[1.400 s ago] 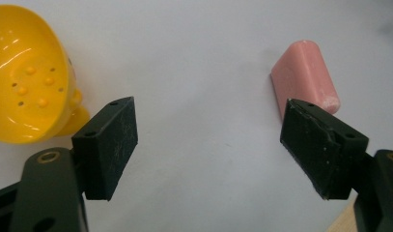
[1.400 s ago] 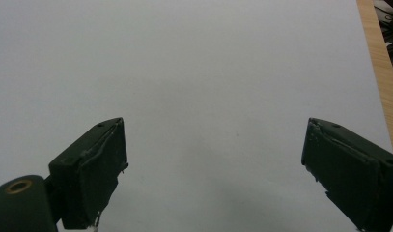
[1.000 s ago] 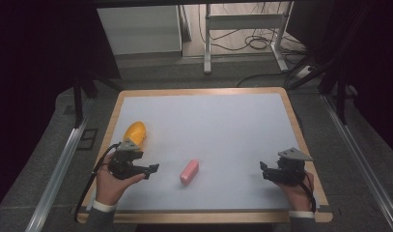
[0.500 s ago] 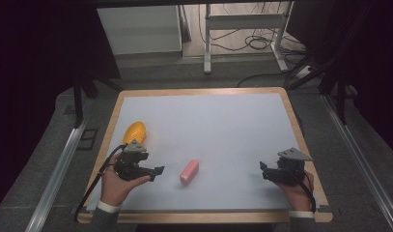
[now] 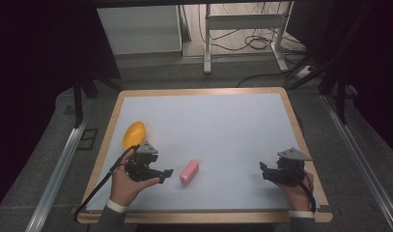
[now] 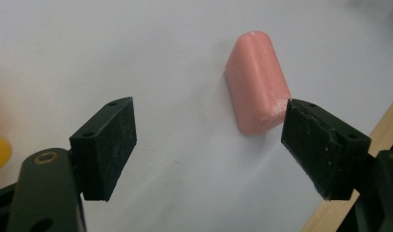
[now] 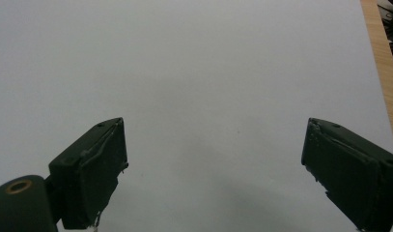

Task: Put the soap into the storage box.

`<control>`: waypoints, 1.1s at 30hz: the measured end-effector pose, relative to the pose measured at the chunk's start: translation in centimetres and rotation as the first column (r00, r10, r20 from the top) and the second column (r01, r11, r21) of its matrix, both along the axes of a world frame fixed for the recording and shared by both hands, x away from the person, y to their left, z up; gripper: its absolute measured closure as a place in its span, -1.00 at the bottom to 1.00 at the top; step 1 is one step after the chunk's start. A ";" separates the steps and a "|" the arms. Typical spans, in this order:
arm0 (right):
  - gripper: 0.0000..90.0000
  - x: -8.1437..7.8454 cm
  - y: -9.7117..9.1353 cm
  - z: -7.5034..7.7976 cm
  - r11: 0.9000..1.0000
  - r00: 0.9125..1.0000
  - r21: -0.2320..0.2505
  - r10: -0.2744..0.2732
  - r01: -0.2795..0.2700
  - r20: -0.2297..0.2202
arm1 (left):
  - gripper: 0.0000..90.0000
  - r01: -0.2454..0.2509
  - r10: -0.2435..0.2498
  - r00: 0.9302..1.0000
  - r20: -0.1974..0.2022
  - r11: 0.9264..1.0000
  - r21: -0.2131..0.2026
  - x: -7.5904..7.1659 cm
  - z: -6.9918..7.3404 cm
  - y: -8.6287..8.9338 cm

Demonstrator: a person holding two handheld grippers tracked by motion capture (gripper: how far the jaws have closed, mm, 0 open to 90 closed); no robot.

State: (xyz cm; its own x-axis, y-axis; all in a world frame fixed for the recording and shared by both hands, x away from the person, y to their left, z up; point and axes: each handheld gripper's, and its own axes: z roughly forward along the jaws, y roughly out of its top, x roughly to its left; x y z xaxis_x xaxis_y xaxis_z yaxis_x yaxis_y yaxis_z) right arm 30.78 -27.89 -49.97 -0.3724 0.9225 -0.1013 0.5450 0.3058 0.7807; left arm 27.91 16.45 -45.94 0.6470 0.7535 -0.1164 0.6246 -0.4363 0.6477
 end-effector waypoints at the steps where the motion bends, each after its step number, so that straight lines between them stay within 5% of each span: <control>1: -0.81 0.0 0.0 0.0 1.000 1.000 0.001 -0.001 0.001 -0.002 | -0.55 0.005 -0.005 1.000 -0.002 1.000 0.005 0.0 0.0 -0.2; 21: -0.81 0.0 0.0 -0.1 1.000 1.000 0.000 0.003 -0.003 -0.003 | -0.56 0.030 -0.030 0.999 -0.035 0.999 -0.011 0.5 -0.5 -2.1; 33: -0.81 0.0 -0.1 -0.2 1.000 1.000 -0.004 -0.003 0.003 0.000 | -0.57 0.083 -0.081 0.995 -0.063 0.996 0.033 1.2 -0.8 -5.3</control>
